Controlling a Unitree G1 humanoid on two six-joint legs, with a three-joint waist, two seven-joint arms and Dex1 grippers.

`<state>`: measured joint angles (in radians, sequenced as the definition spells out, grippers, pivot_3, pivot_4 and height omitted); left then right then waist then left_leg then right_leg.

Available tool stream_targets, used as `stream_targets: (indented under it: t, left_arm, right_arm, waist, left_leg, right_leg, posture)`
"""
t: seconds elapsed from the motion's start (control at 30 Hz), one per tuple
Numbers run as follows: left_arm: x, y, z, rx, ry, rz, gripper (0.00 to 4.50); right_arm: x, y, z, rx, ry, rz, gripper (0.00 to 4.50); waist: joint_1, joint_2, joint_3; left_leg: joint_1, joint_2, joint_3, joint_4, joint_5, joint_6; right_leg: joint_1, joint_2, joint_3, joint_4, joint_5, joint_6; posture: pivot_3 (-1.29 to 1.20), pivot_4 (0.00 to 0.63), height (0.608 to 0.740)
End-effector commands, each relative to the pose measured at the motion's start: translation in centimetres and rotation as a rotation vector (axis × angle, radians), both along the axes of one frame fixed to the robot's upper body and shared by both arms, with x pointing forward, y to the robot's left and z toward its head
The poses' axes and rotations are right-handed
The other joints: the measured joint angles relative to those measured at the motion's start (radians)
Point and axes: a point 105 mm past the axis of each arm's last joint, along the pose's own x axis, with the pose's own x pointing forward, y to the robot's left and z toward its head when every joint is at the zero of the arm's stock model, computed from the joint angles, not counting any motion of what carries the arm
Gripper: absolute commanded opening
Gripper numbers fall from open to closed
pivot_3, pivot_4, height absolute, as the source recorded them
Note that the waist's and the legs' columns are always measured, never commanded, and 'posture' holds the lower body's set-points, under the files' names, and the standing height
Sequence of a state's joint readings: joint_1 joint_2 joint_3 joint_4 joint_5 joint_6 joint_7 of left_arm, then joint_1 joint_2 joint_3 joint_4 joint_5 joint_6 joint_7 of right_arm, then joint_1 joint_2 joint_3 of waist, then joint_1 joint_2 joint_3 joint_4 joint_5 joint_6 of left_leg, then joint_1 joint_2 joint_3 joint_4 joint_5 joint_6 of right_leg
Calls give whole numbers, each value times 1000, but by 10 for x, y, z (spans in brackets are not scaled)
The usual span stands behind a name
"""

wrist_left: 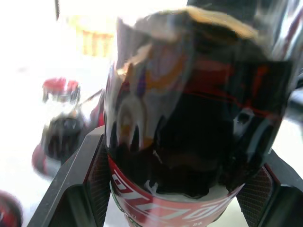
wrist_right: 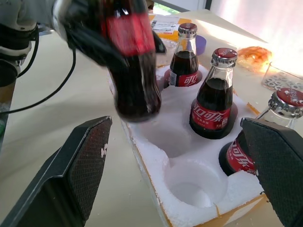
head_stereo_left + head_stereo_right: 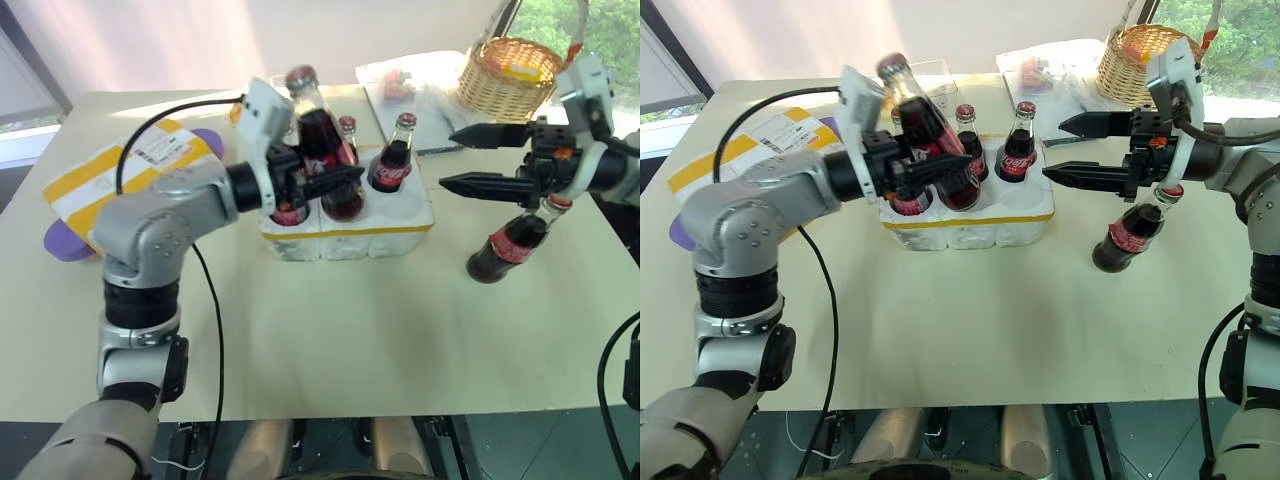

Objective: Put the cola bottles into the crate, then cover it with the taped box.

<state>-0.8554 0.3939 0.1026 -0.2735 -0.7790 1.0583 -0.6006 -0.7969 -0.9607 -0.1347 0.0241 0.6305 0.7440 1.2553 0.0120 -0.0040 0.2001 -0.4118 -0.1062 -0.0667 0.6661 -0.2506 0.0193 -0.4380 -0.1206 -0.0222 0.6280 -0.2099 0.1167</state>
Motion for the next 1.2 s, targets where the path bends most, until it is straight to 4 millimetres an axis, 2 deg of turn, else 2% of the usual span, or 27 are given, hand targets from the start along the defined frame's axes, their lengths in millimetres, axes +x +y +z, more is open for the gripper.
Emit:
stream_targets:
  t: [0.03, 0.2, 0.33, 0.47, 0.63, 0.77, 0.93, 1.1, 1.17, 1.2]
  left_arm:
    - [-12, -4, 24, -63, -76, -78, 2811]
    - [-1, -18, 12, -66, -8, -42, 2811]
    - [-2, -29, 1, -42, 7, -42, 2811]
    - [10, -27, -2, -17, 4, 51, 2811]
    - [31, -14, -8, 75, -39, 246, 2811]
    - [33, -15, -4, 36, -51, 281, 2811]
    - [28, -25, -26, 105, 12, 256, 2811]
    - [23, -29, -33, 146, 35, 233, 2811]
    - [24, -28, -36, 172, 42, 241, 3825]
    - [24, -28, -38, 178, 49, 234, 4187]
  right_arm:
    - [-4, 1, 14, 8, -66, 14, 4500]
    - [-4, 2, 13, 9, -69, 16, 4500]
    - [-6, 1, 14, 9, -70, 11, 4500]
    - [-8, -1, 13, 5, -71, 7, 4500]
    - [-10, -1, 13, -4, -71, 8, 4500]
    - [-9, -2, 14, -3, -72, 6, 4500]
    - [-8, 0, 12, -3, -68, 7, 4500]
    - [-7, 0, 13, -5, -69, 6, 4500]
    - [-7, 0, 13, -5, -69, 5, 4500]
    - [-7, 0, 13, -6, -69, 4, 4500]
  waist:
    - [2, 0, 0]
    - [2, 0, 0]
    - [1, 0, 0]
    - [-1, 0, 0]
    - [1, 0, 0]
    - [1, 0, 0]
    - [-1, 0, 0]
    - [-2, 0, 0]
    - [-1, 0, 0]
    - [0, 0, 0]
  left_leg:
    - [0, 0, 0, 0, 0, 0]
    - [0, -1, 0, 1, -1, 1]
    - [0, 0, 0, 0, 0, 1]
    - [0, 0, 0, 0, 0, 0]
    - [0, 0, 0, 0, -1, 1]
    - [0, 0, 0, 0, 0, 0]
    - [0, 0, 0, 0, 0, 1]
    - [0, 0, 0, 0, 0, 1]
    - [0, 0, 0, -1, 0, 1]
    - [0, 0, 0, -1, 0, 1]
  right_leg:
    - [0, 0, 0, 0, 0, 0]
    - [1, 0, 0, -1, 0, 0]
    - [1, 0, 0, -1, 0, 0]
    - [1, 0, 0, -1, 0, 0]
    - [1, 0, 0, 0, 0, 0]
    - [0, 0, 0, -1, 0, 0]
    - [0, 0, 0, -1, 0, 0]
    - [0, 0, 0, -1, 0, 0]
    - [0, 0, 0, -1, 0, 0]
    - [0, 0, 0, -1, 0, 0]
  posture:
    - [0, 150, 740]
    - [0, 150, 740]
    - [0, 150, 740]
    - [0, 150, 740]
    - [0, 150, 740]
    - [0, 150, 740]
    - [0, 150, 740]
    - [0, 150, 740]
    - [0, 150, 740]
    - [0, 150, 740]
